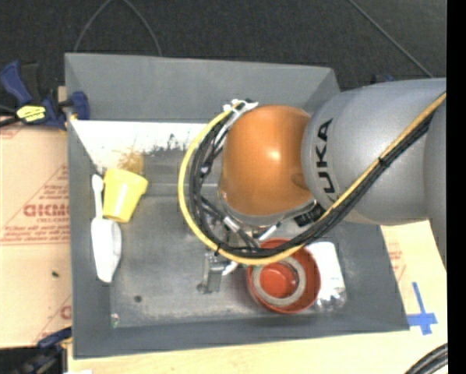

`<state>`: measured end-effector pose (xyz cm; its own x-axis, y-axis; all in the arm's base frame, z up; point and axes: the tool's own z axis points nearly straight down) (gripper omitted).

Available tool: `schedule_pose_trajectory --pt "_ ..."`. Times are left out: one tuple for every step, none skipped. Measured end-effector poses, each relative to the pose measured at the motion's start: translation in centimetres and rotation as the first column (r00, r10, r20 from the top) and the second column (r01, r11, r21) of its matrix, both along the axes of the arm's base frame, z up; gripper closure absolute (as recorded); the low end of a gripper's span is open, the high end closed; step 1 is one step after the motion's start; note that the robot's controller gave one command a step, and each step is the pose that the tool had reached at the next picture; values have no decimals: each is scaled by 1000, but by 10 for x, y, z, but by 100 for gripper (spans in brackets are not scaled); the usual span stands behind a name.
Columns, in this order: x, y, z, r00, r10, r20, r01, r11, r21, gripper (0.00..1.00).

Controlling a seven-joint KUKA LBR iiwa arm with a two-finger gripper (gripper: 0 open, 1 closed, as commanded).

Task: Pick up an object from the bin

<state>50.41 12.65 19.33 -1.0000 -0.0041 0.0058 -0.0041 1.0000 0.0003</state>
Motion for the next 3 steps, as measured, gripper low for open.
schedule_pose_trajectory --pt "2 -1 4 1000 -4 8 4 1000 1 0" --pt "-4 -15 45 1000 3 11 -3 1000 1 0" --pt "-2 -17 23 1000 22 4 -22 1000 0 0"
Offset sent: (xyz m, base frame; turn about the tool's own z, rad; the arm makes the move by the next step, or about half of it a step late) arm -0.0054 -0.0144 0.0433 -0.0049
